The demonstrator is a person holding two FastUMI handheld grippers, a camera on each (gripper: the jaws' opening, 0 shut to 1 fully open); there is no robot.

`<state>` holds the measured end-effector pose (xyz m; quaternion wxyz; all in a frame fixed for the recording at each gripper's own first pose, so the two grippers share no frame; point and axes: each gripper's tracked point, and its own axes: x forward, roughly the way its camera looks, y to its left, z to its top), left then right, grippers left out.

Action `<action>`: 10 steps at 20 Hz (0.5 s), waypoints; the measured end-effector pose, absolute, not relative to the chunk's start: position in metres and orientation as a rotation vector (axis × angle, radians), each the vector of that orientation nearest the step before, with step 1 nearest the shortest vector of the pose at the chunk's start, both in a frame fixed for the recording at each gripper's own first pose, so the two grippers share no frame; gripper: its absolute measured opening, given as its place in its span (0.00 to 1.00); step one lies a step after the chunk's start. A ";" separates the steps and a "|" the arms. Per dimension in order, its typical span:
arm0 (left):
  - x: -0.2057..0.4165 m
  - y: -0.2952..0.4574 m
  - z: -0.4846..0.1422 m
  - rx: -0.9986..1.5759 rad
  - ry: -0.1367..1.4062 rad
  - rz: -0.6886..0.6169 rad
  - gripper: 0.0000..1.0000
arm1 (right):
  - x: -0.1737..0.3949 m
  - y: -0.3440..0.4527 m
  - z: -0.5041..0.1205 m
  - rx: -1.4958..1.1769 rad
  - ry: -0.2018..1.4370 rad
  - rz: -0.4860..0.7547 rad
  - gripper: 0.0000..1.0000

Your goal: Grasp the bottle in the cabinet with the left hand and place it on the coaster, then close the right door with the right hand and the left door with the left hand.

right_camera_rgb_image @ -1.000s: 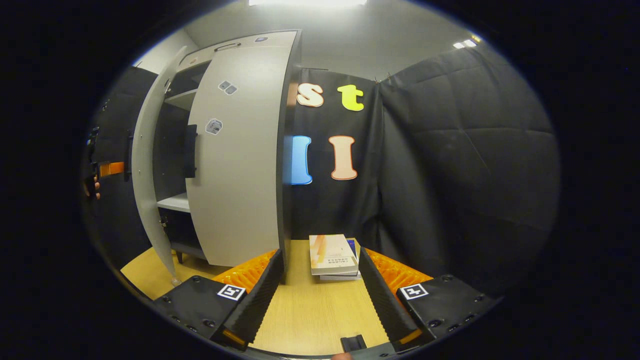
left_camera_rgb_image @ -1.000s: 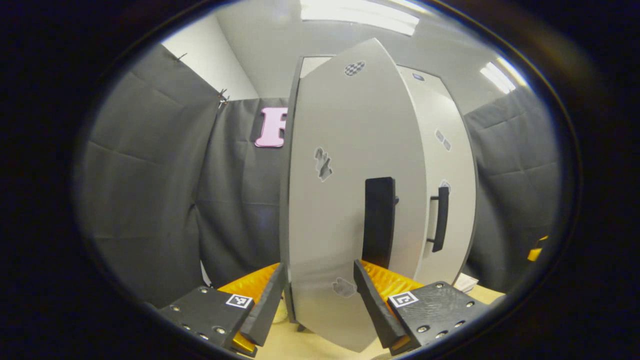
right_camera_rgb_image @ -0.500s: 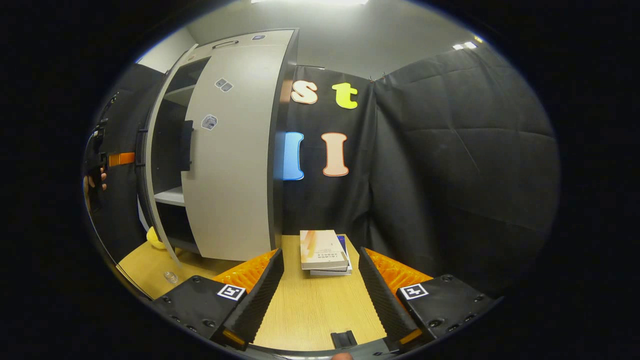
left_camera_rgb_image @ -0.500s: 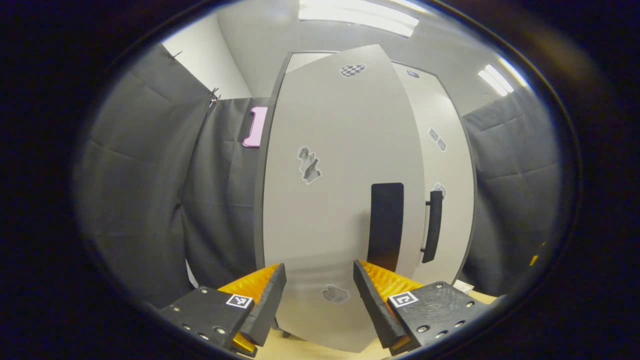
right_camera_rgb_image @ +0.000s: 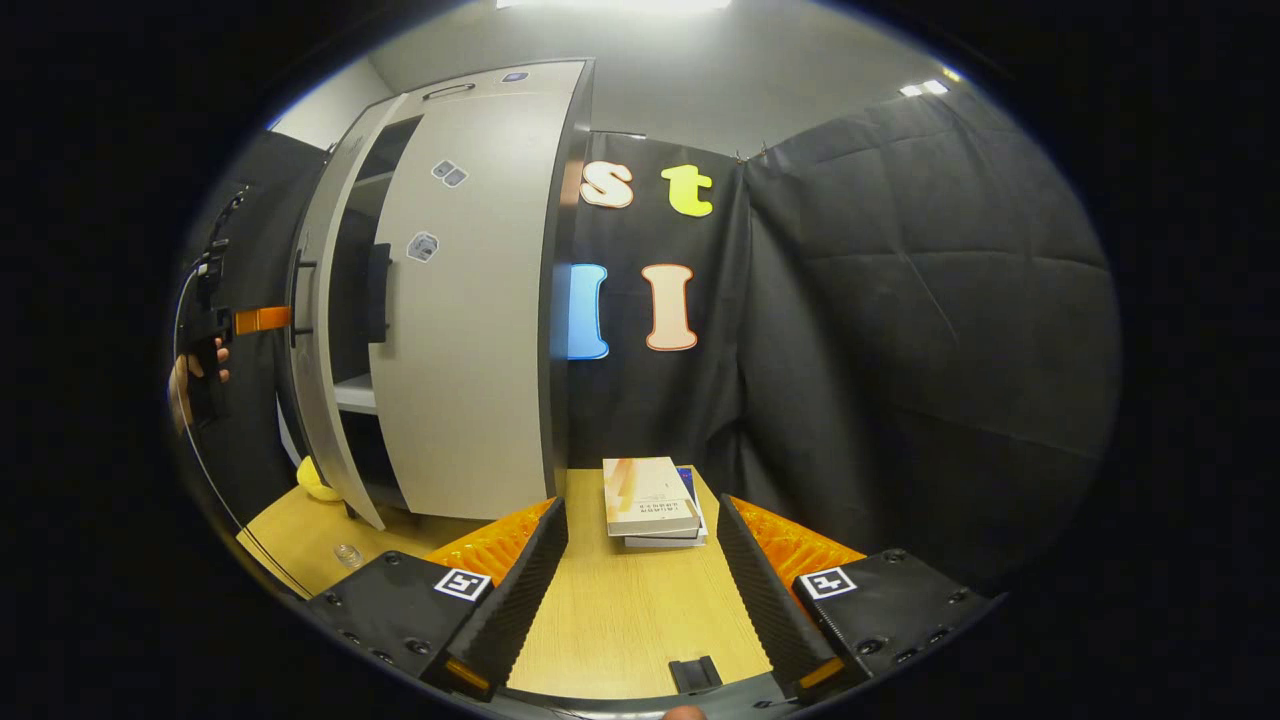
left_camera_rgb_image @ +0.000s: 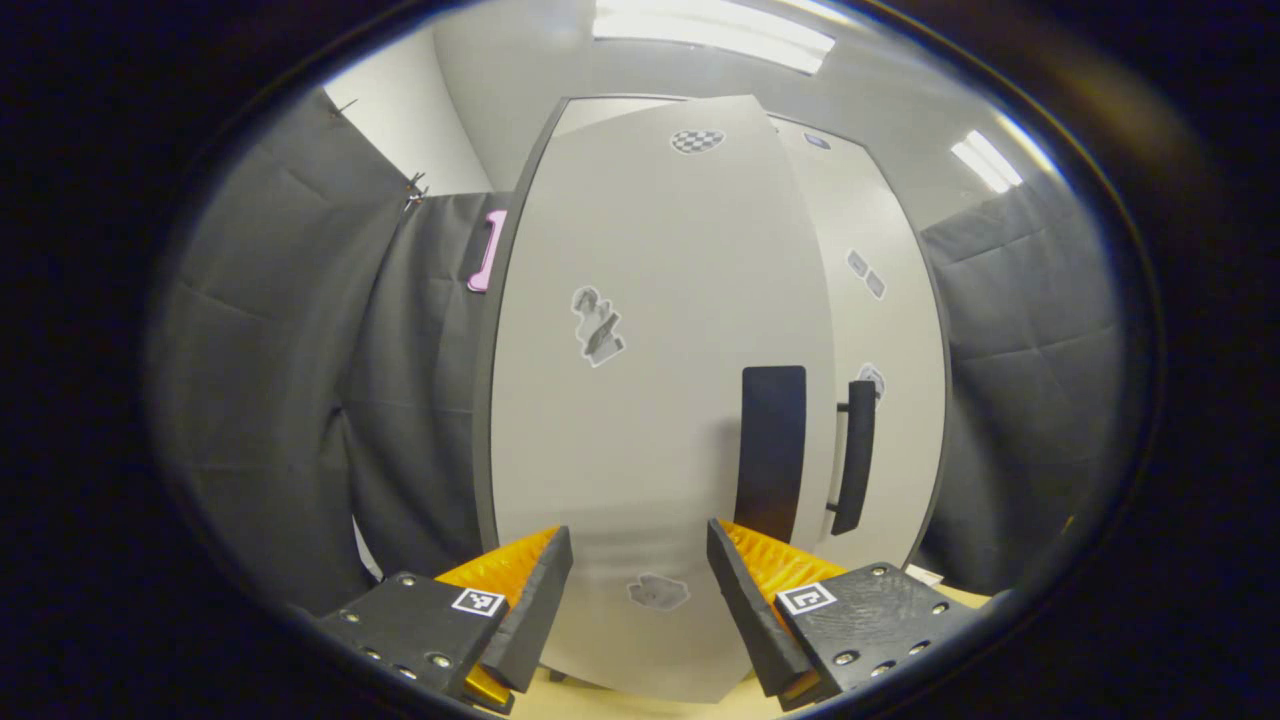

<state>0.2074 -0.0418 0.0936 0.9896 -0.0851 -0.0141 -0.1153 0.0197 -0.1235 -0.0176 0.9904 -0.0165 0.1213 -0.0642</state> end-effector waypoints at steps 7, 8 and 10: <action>0.179 -0.024 0.092 -0.150 -0.023 -0.187 0.83 | 0.026 -0.109 0.002 -0.013 0.182 -0.061 0.96; 0.169 -0.021 0.091 -0.144 -0.021 -0.178 0.84 | 0.027 -0.107 0.008 -0.007 0.171 -0.045 0.96; 0.151 -0.011 0.091 -0.127 -0.018 -0.155 0.84 | 0.034 -0.101 0.017 0.003 0.146 -0.016 0.96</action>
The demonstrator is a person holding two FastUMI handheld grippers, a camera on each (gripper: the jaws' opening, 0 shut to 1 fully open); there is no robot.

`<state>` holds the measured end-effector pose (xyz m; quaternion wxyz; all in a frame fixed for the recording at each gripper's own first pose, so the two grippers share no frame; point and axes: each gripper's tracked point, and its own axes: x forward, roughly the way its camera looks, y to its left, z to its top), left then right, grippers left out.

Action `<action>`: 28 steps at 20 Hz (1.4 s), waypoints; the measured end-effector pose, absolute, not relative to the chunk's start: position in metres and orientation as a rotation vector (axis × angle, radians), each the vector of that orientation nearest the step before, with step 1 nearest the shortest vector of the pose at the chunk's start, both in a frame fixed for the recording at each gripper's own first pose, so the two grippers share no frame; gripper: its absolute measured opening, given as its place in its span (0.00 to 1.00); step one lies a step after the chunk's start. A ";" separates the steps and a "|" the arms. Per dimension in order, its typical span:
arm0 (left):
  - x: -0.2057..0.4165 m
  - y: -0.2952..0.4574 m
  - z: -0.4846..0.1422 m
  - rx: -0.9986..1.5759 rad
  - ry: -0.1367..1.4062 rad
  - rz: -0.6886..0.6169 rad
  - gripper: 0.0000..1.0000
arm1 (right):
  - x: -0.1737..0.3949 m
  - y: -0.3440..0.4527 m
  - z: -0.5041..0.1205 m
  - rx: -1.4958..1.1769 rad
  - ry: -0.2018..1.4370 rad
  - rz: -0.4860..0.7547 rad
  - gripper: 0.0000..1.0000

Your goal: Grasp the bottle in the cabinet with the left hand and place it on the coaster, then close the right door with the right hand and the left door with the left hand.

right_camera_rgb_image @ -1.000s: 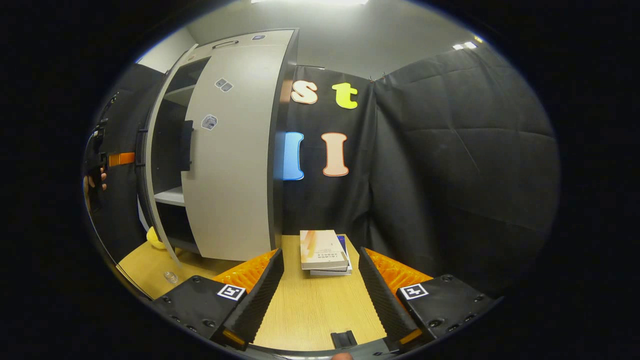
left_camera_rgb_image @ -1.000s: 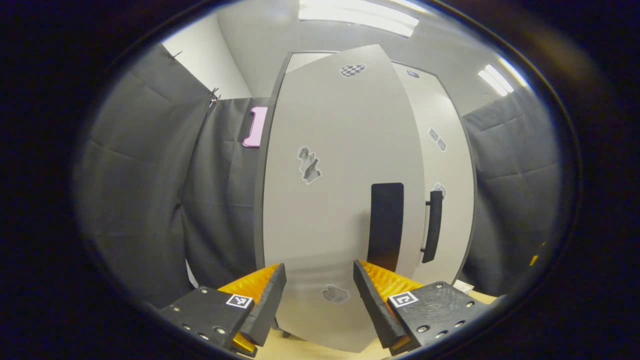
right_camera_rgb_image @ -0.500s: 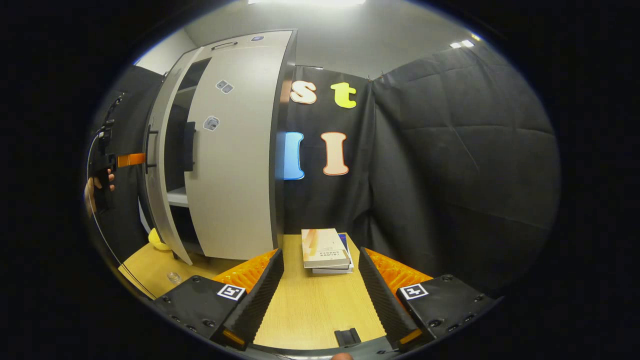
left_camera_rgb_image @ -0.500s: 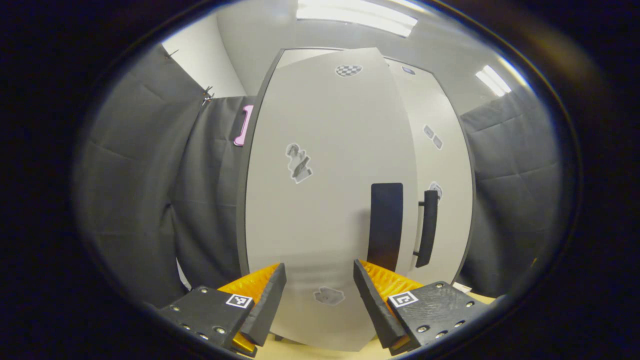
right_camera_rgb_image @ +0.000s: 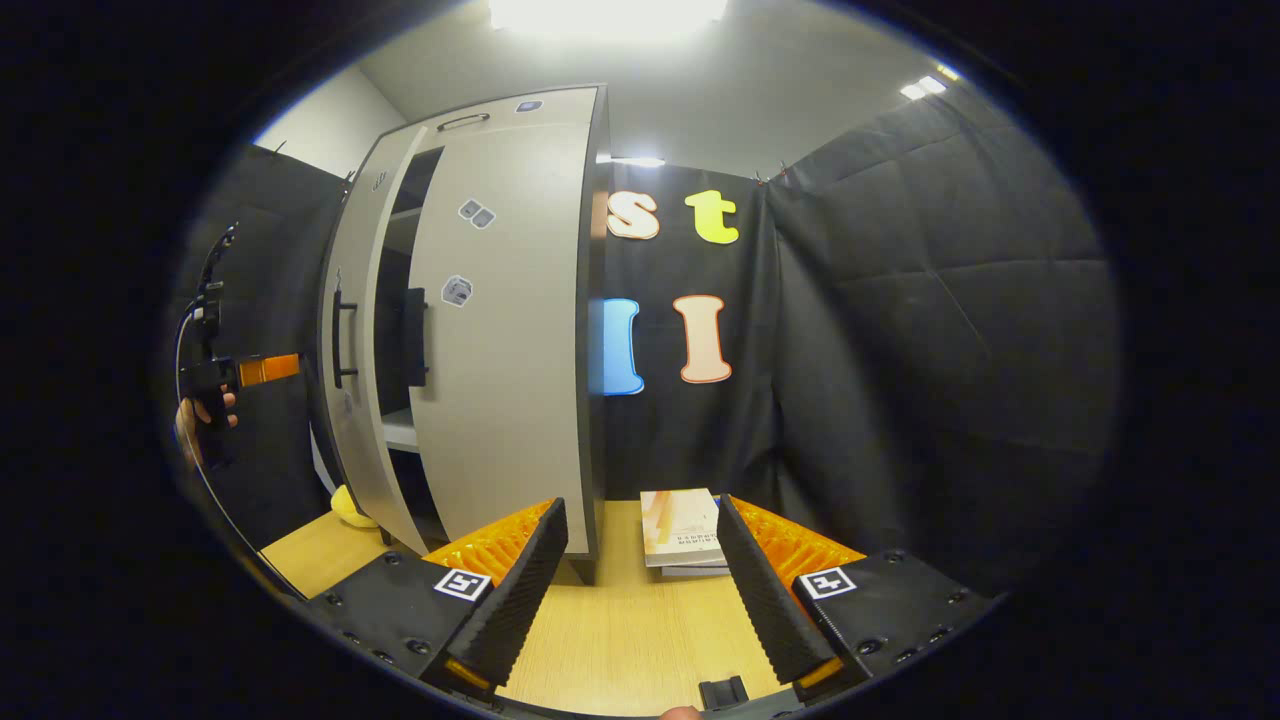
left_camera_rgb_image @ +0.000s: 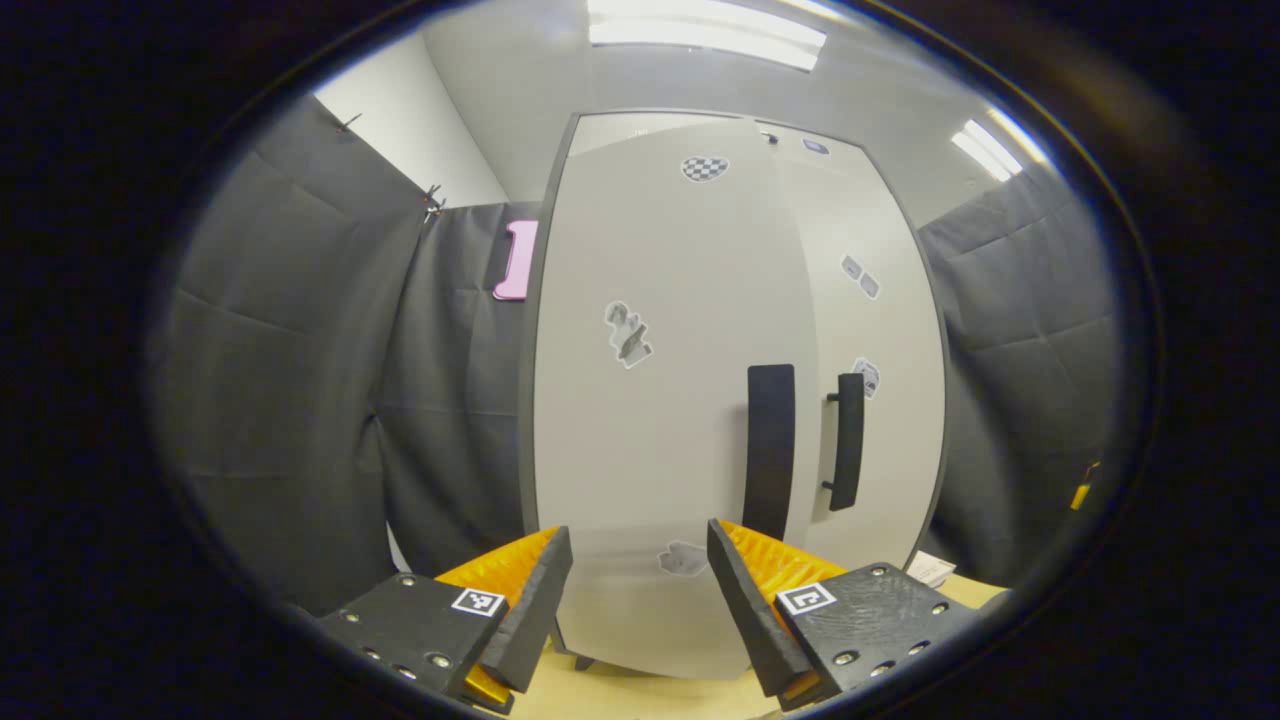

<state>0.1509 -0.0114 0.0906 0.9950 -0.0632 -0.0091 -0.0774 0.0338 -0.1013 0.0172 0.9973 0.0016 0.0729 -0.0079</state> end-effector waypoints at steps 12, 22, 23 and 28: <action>0.040 0.050 0.090 -0.063 -0.010 -0.021 0.84 | 0.031 -0.073 0.050 0.002 0.072 0.107 0.96; -0.014 0.087 0.073 -0.027 0.018 -0.036 0.84 | 0.002 -0.053 0.068 0.000 0.046 0.083 0.96; -0.018 0.090 0.071 -0.028 0.020 -0.036 0.84 | 0.000 -0.051 0.069 -0.001 0.048 0.083 0.96; -0.037 0.101 0.062 -0.032 0.019 -0.027 0.83 | -0.013 -0.046 0.070 -0.009 0.039 0.075 0.96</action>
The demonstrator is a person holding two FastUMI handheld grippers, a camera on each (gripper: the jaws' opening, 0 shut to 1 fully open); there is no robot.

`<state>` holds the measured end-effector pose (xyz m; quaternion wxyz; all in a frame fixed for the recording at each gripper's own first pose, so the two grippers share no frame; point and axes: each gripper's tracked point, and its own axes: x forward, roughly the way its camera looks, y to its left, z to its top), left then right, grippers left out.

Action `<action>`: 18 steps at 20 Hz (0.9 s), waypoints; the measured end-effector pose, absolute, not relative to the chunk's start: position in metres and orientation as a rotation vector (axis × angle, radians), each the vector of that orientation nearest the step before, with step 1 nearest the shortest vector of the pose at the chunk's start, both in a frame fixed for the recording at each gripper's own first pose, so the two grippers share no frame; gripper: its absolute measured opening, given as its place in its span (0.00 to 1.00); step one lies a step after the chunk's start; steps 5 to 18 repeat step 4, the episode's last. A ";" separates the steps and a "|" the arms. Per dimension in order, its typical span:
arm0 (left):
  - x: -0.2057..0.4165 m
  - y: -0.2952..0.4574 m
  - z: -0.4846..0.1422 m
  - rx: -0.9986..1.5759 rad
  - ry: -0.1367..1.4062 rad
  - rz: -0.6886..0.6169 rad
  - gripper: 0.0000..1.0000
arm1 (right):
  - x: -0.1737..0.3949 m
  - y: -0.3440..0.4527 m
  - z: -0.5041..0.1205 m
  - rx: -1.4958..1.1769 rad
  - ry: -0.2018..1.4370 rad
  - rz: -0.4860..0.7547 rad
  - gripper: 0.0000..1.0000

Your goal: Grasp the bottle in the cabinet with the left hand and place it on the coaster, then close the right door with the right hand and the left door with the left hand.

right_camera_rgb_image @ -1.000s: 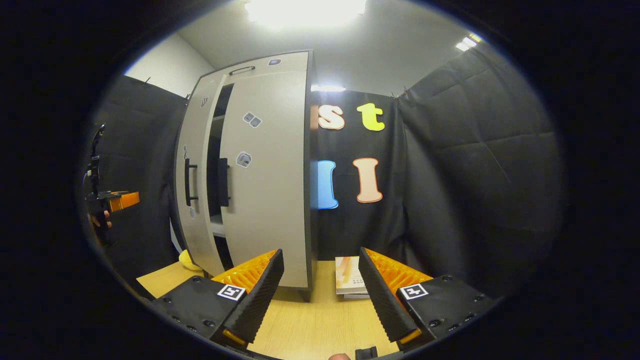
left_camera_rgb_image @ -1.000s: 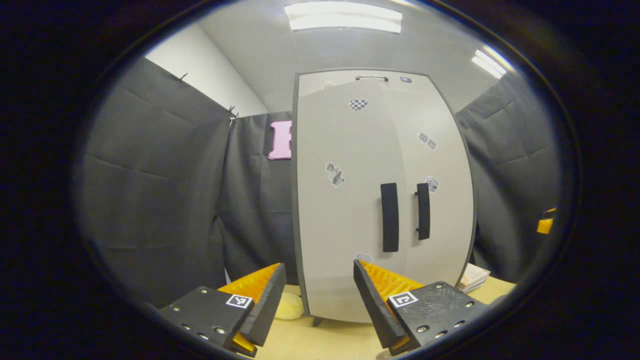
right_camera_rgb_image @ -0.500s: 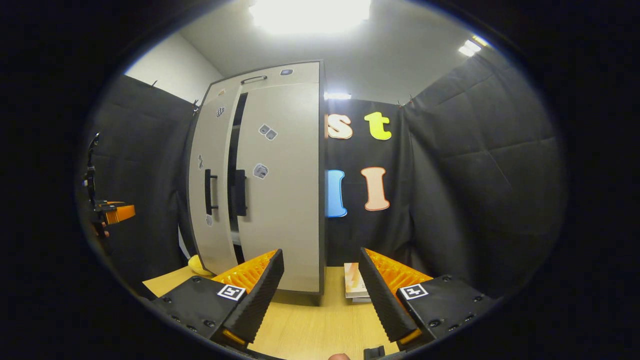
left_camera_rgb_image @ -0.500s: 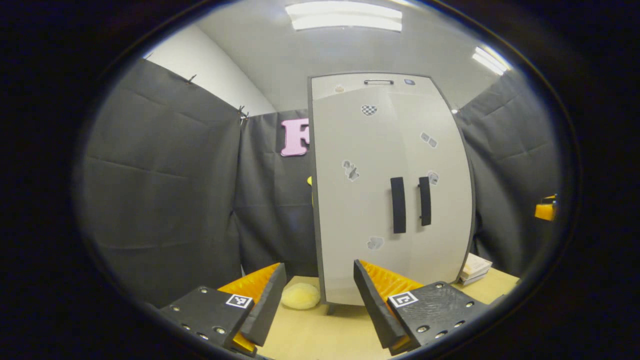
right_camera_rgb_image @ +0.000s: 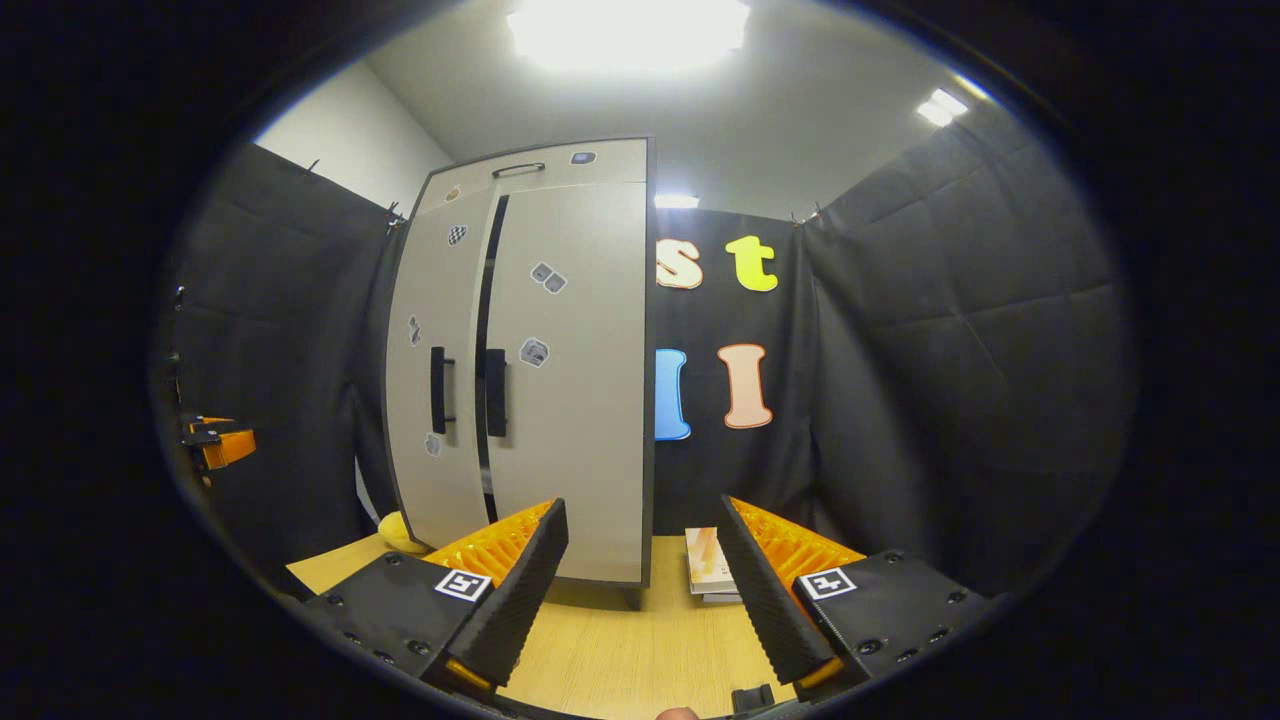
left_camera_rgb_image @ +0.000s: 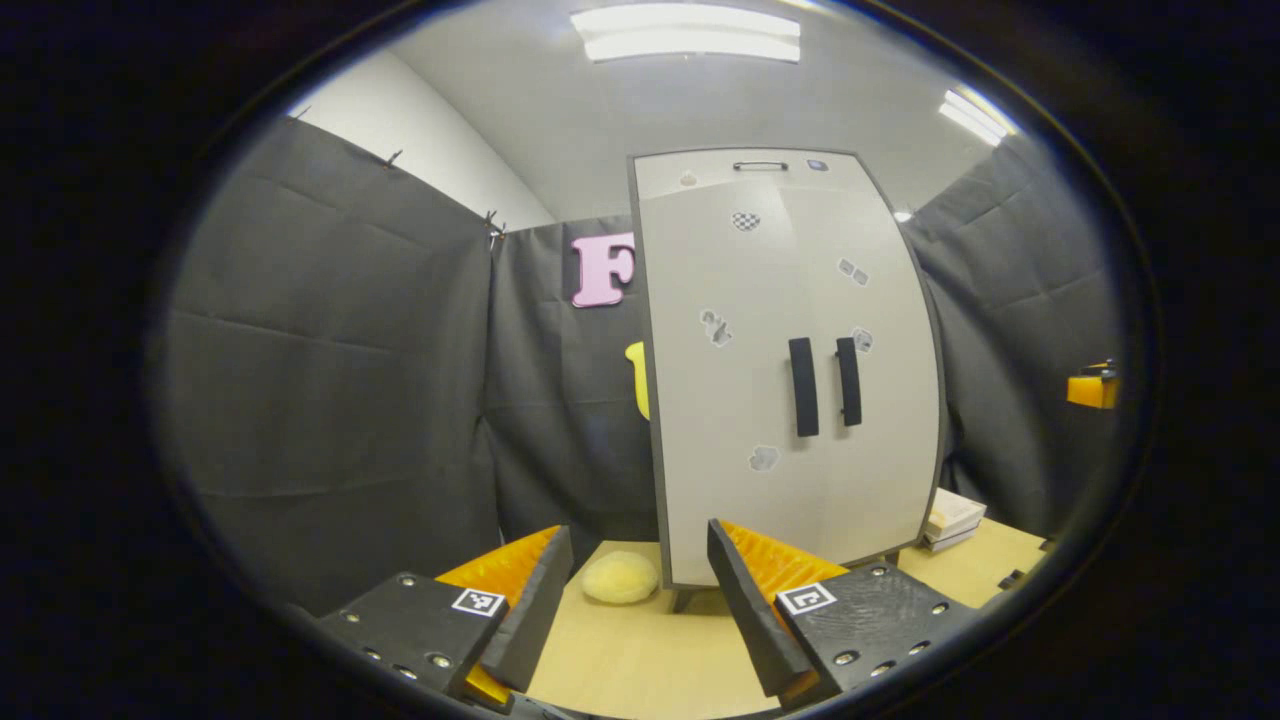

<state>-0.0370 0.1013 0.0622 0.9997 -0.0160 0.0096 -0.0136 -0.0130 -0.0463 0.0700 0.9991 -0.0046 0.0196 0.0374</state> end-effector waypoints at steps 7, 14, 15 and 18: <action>-0.050 0.104 0.066 -0.025 -0.005 -0.026 0.84 | -0.022 -0.044 0.068 -0.010 0.040 0.073 0.96; -0.050 0.104 0.066 -0.025 -0.005 -0.026 0.84 | -0.022 -0.044 0.068 -0.010 0.040 0.073 0.96; -0.050 0.104 0.066 -0.025 -0.005 -0.026 0.84 | -0.022 -0.044 0.068 -0.010 0.040 0.073 0.96; -0.050 0.104 0.066 -0.025 -0.005 -0.026 0.84 | -0.022 -0.044 0.068 -0.010 0.040 0.073 0.96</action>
